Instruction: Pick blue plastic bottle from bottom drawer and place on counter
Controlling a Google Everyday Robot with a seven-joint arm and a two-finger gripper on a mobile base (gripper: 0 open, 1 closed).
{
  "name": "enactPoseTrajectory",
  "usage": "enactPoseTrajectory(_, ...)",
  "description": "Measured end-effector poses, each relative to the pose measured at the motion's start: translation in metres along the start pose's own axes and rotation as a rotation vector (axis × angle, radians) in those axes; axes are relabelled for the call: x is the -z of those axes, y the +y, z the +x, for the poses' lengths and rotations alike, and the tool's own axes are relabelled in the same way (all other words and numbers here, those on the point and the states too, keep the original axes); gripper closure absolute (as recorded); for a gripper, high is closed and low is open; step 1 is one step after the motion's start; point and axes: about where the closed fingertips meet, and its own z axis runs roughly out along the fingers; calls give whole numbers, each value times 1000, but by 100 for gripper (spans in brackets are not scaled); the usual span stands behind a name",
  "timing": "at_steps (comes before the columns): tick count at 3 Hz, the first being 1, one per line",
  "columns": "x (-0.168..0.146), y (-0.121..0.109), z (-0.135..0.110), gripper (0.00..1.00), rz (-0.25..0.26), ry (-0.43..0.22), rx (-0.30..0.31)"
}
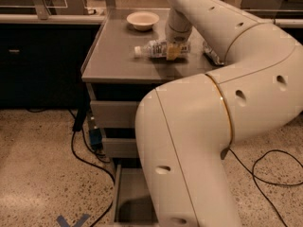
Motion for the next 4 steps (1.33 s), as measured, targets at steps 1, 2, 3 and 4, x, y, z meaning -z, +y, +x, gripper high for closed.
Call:
enactPoseTrajectory(1, 0, 0, 0, 26, 0, 0, 0)
enactPoseTrajectory(2, 0, 0, 0, 3, 0, 0, 0)
enactPoseTrajectory(3, 0, 0, 0, 0, 0, 0, 0)
enactPoseTrajectory(4, 0, 0, 0, 0, 0, 0, 0)
